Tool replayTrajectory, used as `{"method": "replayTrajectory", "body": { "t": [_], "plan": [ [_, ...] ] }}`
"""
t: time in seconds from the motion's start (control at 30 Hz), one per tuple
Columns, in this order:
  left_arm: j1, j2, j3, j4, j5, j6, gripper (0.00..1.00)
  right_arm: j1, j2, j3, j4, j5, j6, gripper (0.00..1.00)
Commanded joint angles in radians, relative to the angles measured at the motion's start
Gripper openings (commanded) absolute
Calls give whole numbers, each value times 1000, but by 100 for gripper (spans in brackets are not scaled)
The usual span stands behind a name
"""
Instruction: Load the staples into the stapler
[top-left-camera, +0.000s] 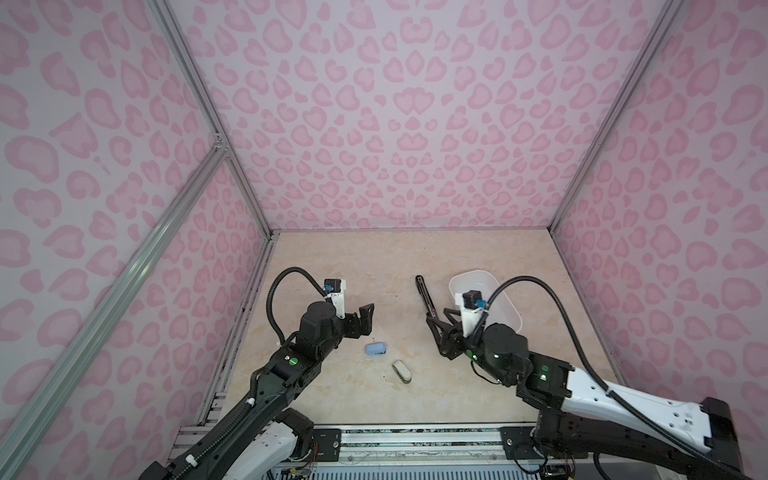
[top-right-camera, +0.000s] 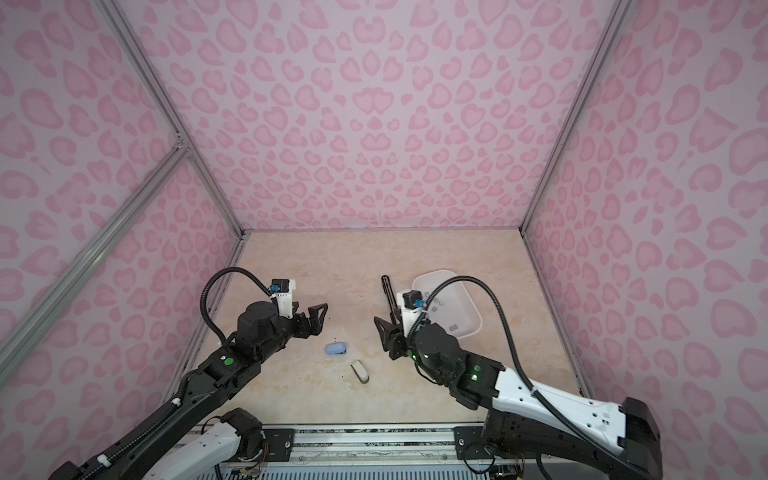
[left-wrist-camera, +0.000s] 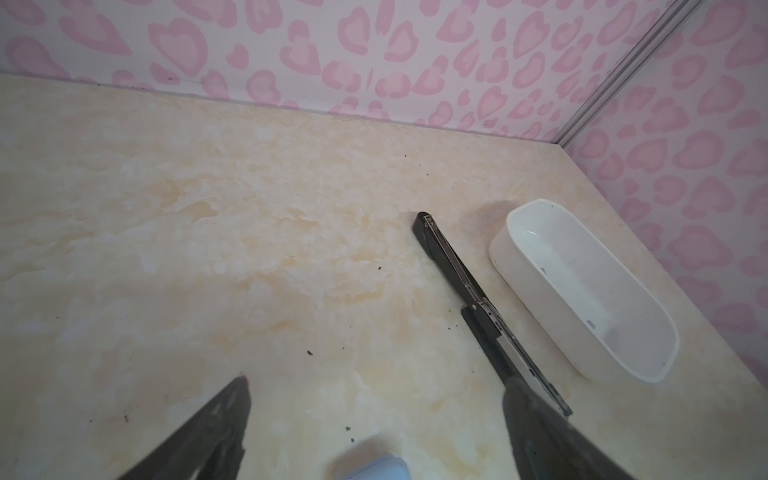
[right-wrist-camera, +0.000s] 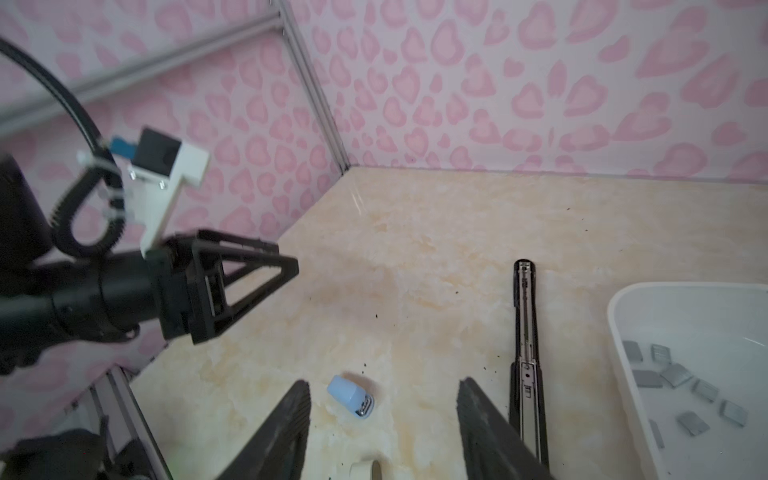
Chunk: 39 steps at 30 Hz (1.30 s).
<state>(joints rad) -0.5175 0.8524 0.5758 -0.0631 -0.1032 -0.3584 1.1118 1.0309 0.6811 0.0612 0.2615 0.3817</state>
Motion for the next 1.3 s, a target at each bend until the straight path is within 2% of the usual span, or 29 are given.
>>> {"method": "replayTrajectory", "body": {
  "t": [0.0, 0.03, 0.13, 0.2, 0.27, 0.37, 0.5, 0.6, 0.77, 1.0, 1.27],
  "plan": [
    [-6, 17, -61, 128, -49, 39, 93, 54, 126, -1, -34, -69, -113, 60],
    [-9, 21, -86, 145, -65, 39, 93, 91, 149, 4, -47, -54, -128, 60],
    [-9, 33, -114, 131, -129, 32, 93, 259, 160, -50, -25, 145, -188, 63],
    [-10, 38, -126, 117, -127, 28, 93, 308, 166, -134, 62, 155, -198, 67],
    [-10, 39, -149, 124, -94, 40, 93, 298, 201, -157, 80, 163, -165, 73],
    [-12, 36, -155, 155, -69, 62, 93, 270, 239, -62, -67, 159, -126, 74],
    [-18, 24, -110, 159, -47, 82, 92, 265, 284, -84, -2, 150, -149, 76],
    [-22, 9, -114, 177, -29, 74, 92, 225, 360, -33, -39, 113, -140, 76],
    [-27, 8, -113, 161, -40, 73, 92, 191, 476, 37, -66, 47, -125, 73],
    [-32, -13, -108, 154, -43, 75, 92, 189, 525, 78, -125, 95, -118, 71],
    [-36, -30, -112, 135, -30, 74, 91, 183, 575, 121, -180, 106, -106, 63]
  ]
}}
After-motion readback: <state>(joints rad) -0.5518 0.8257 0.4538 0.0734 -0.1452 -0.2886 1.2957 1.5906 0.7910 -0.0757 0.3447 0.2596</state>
